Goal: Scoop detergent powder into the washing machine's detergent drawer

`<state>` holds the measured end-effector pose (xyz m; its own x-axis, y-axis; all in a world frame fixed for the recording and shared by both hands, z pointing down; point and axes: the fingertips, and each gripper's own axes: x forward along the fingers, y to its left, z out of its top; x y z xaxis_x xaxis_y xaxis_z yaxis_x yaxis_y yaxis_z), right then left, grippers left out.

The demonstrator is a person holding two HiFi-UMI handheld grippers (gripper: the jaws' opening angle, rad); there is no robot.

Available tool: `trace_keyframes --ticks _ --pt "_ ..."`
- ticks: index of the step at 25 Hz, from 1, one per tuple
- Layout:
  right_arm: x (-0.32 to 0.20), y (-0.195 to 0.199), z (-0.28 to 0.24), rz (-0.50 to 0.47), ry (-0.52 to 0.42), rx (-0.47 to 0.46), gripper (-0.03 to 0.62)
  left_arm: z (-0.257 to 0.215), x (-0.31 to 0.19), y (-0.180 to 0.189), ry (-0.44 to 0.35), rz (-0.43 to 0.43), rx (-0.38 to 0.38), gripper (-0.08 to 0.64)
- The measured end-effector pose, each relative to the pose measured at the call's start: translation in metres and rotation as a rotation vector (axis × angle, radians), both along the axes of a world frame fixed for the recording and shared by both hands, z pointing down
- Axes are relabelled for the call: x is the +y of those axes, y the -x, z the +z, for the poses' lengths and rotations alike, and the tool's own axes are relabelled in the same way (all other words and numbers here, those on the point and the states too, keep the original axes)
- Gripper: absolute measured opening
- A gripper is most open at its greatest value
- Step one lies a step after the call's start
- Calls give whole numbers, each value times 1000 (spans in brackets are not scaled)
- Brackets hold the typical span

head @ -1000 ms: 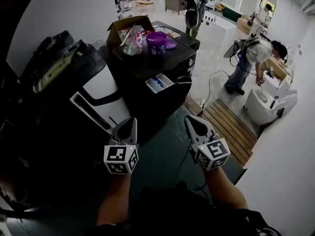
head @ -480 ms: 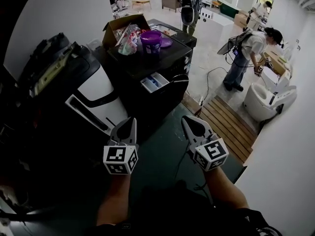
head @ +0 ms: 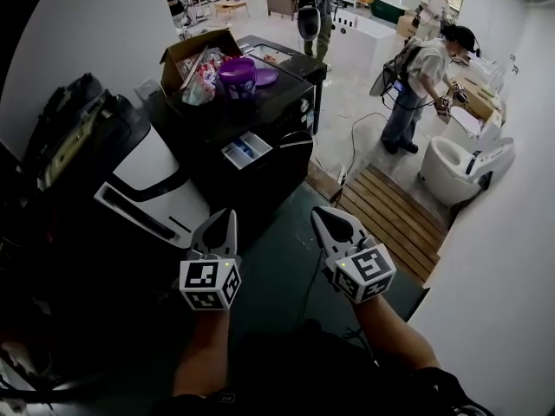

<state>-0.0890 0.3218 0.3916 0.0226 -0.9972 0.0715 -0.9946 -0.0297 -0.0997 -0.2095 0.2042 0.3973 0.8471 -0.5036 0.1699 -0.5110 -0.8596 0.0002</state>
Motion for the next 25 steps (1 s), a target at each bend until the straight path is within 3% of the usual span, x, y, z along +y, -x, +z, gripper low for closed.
trace_keyframes --ticks 7,13,25 --pt "14 -24 7 4 9 -10 8 2 9 -25 -1 -12 -8 2" --pt "-4 -36 17 -8 24 -25 8 8 -3 -39 4 -10 -18 2" --pt "-138 -89 31 -20 83 -7 8 18 -134 -90 7 -16 7 2"
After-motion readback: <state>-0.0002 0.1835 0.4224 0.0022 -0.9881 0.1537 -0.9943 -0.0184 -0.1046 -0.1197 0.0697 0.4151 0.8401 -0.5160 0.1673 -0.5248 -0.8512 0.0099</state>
